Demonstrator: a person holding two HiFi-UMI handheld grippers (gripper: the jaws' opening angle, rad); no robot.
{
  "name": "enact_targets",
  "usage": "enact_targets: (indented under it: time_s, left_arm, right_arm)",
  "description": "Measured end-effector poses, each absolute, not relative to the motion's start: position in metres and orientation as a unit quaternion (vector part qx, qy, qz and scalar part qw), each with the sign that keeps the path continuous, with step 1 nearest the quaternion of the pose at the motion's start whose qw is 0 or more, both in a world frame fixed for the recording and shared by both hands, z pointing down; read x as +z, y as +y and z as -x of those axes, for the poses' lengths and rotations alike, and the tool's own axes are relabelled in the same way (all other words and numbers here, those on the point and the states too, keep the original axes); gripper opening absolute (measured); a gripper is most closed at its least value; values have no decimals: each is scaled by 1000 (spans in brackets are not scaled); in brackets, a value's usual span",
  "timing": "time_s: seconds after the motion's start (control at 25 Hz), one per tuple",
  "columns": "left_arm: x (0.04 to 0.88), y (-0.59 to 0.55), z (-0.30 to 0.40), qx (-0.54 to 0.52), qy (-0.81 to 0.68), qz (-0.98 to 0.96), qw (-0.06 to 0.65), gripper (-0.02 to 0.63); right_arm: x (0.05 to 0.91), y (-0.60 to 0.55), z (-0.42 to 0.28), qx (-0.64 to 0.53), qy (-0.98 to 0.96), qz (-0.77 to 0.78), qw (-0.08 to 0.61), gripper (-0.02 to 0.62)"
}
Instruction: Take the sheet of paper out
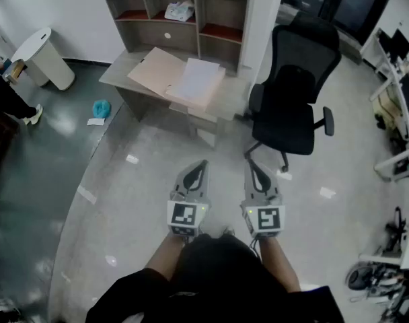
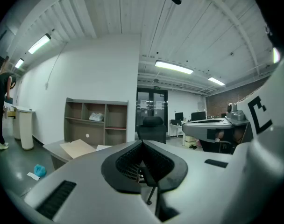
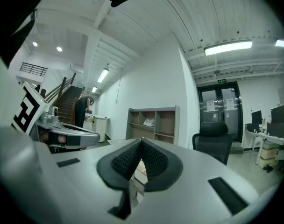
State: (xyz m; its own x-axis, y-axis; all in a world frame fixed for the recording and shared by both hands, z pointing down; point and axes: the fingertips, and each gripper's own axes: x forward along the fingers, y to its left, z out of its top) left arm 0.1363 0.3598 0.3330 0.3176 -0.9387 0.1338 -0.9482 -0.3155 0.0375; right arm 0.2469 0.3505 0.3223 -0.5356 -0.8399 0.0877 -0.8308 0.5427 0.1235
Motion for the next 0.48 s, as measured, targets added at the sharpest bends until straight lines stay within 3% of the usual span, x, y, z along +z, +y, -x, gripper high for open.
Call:
enact_targets:
  time_s: [0.48]
  left_arm:
    - [355, 386, -109, 40, -604, -793, 70, 43]
  right_arm:
    - [341, 370, -212, -16, -889, -451, 81, 17]
